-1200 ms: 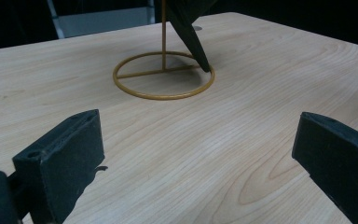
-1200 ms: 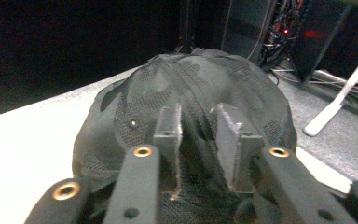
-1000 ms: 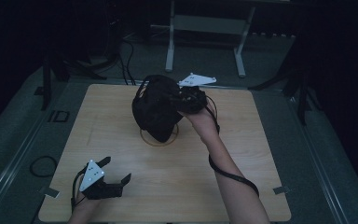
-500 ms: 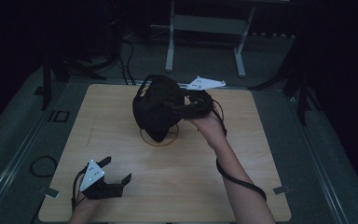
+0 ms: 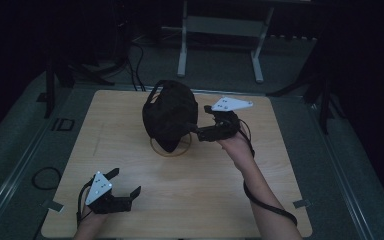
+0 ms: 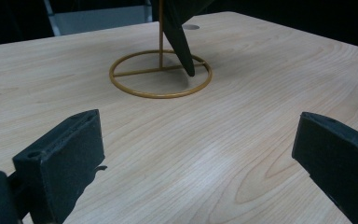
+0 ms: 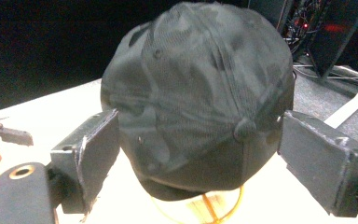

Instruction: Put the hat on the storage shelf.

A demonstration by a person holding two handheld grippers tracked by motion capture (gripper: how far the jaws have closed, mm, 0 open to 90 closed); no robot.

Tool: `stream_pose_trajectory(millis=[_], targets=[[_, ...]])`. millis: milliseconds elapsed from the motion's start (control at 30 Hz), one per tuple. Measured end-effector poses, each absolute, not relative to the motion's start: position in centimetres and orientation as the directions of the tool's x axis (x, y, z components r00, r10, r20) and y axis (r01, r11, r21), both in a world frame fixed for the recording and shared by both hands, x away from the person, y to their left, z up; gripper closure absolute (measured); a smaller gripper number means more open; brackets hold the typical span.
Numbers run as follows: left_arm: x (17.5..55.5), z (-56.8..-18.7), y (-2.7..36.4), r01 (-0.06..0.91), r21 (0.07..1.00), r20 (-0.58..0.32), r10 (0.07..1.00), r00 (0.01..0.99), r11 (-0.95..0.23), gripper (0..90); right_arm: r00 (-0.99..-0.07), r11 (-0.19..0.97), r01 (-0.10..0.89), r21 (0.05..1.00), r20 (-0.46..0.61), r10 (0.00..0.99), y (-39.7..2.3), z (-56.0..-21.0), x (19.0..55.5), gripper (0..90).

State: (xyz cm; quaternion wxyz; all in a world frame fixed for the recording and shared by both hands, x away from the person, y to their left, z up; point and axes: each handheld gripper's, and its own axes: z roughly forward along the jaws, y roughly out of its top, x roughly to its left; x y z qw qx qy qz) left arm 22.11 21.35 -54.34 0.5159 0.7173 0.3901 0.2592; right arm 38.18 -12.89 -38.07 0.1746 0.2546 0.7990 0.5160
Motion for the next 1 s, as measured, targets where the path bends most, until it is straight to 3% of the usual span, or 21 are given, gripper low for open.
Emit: stream_pose_trajectory(millis=[1000], targets=[[22.1, -54.6, 21.2, 0.289, 0.941, -0.028, 0.809, 0.587, -0.177, 2.6, -0.838, 0.368, 0.239, 0.899, -0.001, 0.546, -17.1, -44.6, 33.9, 12.9]])
